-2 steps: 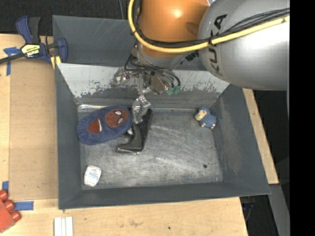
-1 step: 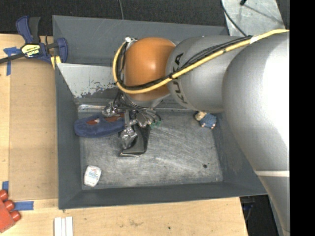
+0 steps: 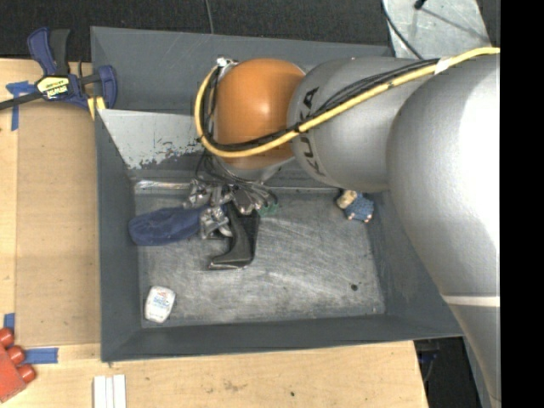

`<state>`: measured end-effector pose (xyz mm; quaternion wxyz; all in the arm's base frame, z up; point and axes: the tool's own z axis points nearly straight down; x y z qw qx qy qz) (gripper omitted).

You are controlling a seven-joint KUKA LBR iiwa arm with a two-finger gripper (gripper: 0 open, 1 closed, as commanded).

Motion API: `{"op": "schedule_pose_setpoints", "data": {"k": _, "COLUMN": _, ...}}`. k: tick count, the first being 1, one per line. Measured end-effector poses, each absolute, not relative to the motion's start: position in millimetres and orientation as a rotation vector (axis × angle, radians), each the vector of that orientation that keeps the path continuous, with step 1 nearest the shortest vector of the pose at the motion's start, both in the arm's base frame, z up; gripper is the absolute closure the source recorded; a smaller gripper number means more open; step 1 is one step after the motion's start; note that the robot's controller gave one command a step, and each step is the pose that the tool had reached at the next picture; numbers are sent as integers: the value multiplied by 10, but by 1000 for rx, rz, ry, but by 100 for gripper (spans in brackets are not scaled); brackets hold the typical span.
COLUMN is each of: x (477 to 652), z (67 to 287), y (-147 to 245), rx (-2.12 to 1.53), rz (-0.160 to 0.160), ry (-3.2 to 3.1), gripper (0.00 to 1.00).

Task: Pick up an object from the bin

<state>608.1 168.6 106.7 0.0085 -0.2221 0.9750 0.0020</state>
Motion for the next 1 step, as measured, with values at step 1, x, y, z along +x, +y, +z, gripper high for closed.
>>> {"op": "schedule_pose_setpoints", "data": {"k": 1, "x": 6116, "z": 2258, "y": 1646, "rx": -686, "rz": 0, "ry": 3052, "gripper": 100}}
